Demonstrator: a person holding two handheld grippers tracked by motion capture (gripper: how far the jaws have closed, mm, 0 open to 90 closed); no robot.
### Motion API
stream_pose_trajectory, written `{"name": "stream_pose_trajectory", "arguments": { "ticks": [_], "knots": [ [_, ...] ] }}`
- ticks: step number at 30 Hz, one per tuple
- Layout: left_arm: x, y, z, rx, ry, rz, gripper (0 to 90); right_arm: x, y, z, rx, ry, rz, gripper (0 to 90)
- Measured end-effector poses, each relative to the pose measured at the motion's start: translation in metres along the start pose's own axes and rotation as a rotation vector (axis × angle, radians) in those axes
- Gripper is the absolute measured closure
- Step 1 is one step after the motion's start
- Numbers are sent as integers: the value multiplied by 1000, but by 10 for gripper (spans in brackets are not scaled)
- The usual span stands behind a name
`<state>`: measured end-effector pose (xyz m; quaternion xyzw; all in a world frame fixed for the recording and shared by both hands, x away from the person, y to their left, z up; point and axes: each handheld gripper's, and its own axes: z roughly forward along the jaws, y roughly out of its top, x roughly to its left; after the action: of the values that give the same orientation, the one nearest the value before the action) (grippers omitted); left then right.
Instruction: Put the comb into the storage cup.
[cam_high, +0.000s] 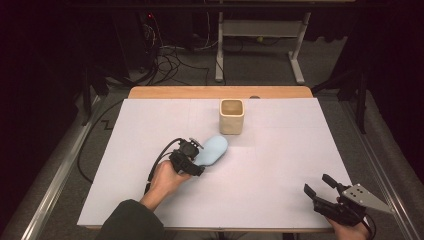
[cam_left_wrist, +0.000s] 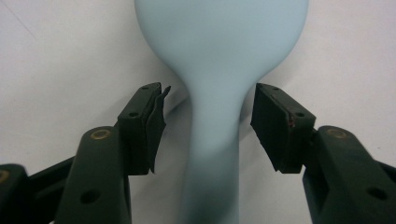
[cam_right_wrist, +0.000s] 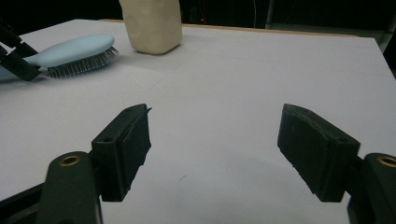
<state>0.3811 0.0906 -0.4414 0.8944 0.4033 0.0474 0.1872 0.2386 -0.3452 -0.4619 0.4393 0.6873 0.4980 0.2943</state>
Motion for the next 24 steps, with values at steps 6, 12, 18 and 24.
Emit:
{"name": "stream_pose_trajectory", "arguments": {
  "ticks": [6, 12, 18, 24],
  "knots": [
    [-2, 2, 3, 16, 18, -3, 445, 0, 0, 0, -2, -2, -1, 258],
    [-2, 5, 3, 38, 25, 0, 446, 0, 0, 0, 0, -3, 1, 258],
    [-3, 7, 4, 45, 26, 6, 478, 1, 0, 0, 5, -7, -5, 259],
    [-5, 9, 4, 42, 25, 12, 578, 1, 0, 0, 2, -8, -10, 261]
  ]
}}
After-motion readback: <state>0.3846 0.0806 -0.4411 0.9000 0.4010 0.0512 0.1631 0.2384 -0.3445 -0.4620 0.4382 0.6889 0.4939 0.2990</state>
